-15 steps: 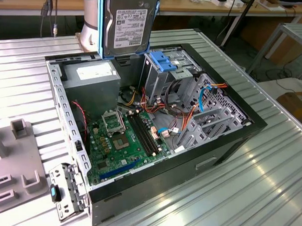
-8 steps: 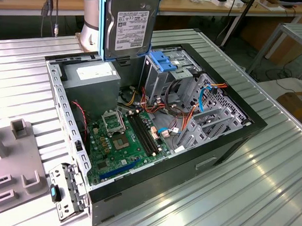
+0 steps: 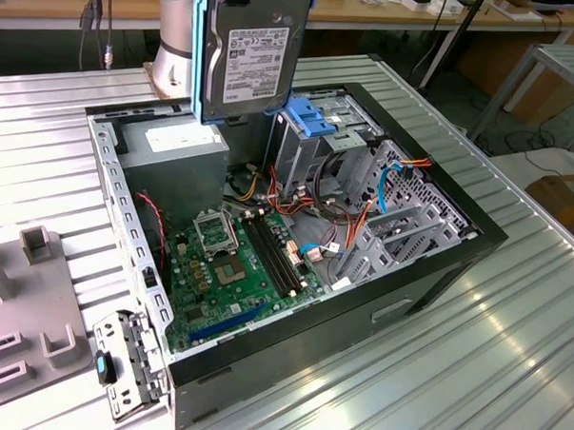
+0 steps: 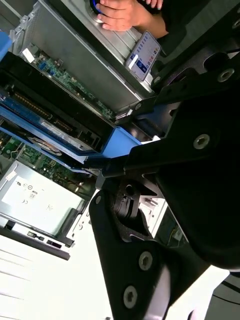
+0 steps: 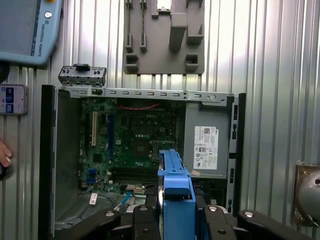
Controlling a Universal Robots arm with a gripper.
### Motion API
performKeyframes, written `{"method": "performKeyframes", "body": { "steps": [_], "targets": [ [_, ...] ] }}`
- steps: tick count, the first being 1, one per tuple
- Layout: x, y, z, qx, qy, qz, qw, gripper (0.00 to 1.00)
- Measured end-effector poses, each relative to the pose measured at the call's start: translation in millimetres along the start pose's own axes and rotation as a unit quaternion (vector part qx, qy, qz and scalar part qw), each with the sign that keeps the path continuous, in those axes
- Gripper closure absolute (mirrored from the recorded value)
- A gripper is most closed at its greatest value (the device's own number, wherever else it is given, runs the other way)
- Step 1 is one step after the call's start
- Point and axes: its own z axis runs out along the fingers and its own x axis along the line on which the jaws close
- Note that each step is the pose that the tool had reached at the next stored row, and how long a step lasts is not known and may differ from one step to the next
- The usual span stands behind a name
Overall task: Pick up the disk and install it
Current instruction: 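Insert the disk into the insertion slot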
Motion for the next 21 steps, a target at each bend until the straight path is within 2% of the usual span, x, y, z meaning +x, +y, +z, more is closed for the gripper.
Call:
{"method": "performKeyframes", "body": {
  "steps": [6, 16, 21],
  "targets": [
    [4.5, 0.2, 0.2, 0.0, -0.0001, 0.0, 1.0, 0.63],
    [27.3, 1.5, 1.0, 0.0, -0.0006, 0.0, 1.0, 0.63],
    [35.3, 1.8, 1.3, 0.0, -0.0006, 0.0, 1.0, 0.63]
  ]
}}
